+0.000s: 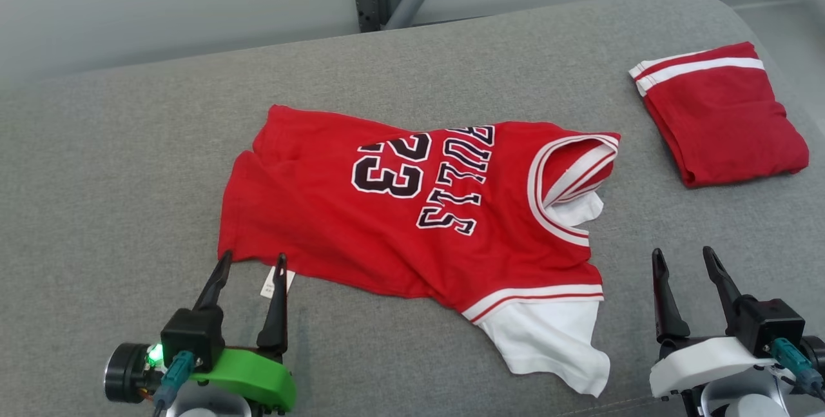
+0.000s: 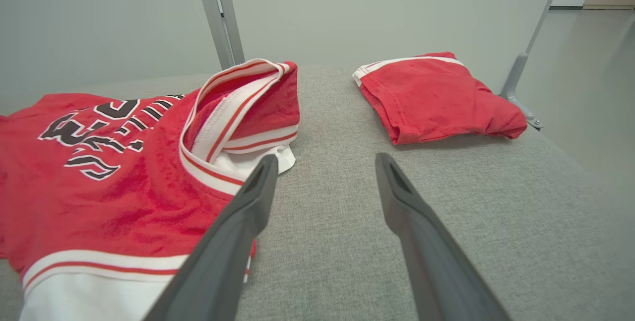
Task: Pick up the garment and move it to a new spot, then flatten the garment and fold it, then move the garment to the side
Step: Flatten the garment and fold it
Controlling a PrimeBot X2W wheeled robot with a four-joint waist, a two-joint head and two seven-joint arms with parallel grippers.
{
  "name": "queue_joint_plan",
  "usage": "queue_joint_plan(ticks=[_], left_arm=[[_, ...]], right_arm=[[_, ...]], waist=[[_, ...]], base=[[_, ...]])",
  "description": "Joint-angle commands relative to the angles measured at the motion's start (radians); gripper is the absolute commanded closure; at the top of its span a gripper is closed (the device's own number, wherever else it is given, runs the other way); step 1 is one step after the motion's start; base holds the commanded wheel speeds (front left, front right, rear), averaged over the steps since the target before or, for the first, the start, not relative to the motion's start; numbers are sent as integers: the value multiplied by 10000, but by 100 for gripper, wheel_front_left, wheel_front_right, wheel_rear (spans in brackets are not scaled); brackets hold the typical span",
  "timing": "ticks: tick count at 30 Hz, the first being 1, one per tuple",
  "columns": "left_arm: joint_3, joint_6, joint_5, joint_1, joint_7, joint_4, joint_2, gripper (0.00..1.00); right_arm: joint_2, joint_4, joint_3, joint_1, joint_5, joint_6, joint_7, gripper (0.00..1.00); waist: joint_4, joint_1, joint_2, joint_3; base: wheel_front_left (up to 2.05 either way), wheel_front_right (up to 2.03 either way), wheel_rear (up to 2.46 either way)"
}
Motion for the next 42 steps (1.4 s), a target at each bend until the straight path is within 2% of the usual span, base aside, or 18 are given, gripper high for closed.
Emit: queue_joint_plan(ticks=[1,7,13,14,16,18,22,31,42], left_arm=[[315,-77,235,435,-32,-5,-136,0],[2170,-737,975,1623,-33,396,-657,0],[3596,-2128,1647,2393,-35,885,-1173,0],[3940,-2661,1846,2571,-35,966,-1342,0],[4321,-3160,2129,2696,-35,950,-1509,0],[4644,-3563,2363,2841,-34,998,-1680,0],[5308,-4102,2861,2985,-34,1035,-1980,0],[6051,-4701,3516,3094,-36,1092,-2424,0],[6329,-4916,4032,2967,-37,1031,-2856,0]], right_arm=[[-33,-69,-24,199,-113,-14,-28,0],[-25,-133,250,453,-531,-14,-28,0],[-28,-151,647,716,-629,-14,-28,0],[-33,-173,690,828,-541,-14,-28,0],[-28,-160,781,923,-442,-14,-28,0],[-31,-134,849,1007,-372,-14,-28,0],[-31,-152,977,1125,-247,-14,-28,0],[-30,-156,1071,1112,-131,-14,-28,0],[-28,-205,1013,979,-208,-14,-28,0]], waist=[[592,0,11,-543],[963,0,11,-946],[1300,0,11,-1185],[1360,0,11,-1228],[1399,0,11,-1263],[1407,0,11,-1304],[1340,0,11,-1319],[1172,0,11,-1263],[1066,0,11,-1182]], base=[[0,0,0],[0,0,0],[0,0,0],[0,0,0],[0,0,0],[0,0,0],[0,0,0],[0,0,0],[0,0,0]])
